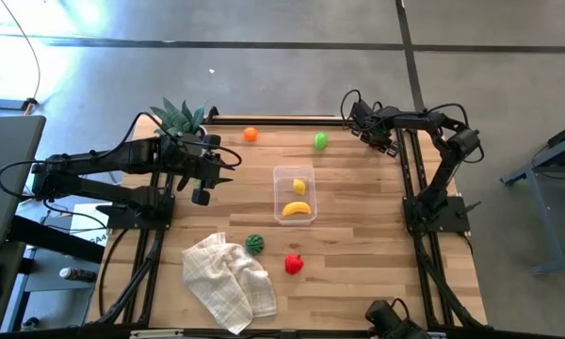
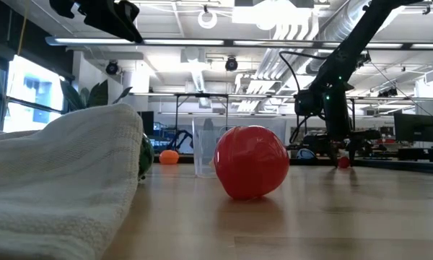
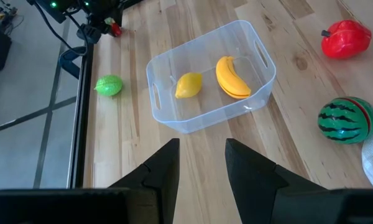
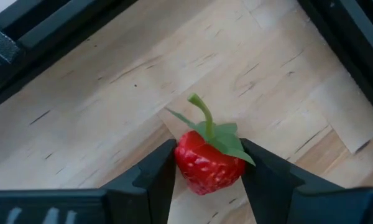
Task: Pick and placing Produce into tupperware
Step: Put the red strawberry into the transparent bin
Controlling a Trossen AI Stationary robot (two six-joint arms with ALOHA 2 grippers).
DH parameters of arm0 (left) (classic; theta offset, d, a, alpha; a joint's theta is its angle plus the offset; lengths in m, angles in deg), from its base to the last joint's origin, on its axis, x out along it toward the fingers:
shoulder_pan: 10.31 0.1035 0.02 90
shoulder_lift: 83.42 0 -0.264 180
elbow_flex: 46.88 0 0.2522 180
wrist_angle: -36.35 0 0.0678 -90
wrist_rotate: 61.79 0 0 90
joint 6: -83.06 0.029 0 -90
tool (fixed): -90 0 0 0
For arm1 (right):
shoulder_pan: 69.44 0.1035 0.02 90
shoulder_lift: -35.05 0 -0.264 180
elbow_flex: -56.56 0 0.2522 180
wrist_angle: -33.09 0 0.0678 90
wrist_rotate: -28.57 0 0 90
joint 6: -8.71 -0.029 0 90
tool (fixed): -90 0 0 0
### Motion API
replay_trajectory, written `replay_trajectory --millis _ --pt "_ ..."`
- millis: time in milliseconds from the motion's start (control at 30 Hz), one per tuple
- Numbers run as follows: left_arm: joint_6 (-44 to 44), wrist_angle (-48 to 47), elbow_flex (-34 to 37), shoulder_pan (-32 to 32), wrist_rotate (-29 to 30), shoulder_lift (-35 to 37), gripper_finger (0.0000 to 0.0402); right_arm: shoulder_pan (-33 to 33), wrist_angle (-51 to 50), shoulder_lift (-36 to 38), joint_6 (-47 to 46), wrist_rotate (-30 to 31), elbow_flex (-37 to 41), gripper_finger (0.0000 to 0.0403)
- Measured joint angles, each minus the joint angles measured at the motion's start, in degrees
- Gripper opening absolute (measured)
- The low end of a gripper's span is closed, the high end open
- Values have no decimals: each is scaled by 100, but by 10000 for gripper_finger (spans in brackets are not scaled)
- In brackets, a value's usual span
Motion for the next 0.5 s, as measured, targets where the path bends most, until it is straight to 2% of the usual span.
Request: replay_trajectory --millis 500 --pt "0 0 0 0 0 0 117 4 -10 9 207 -104 -7 143"
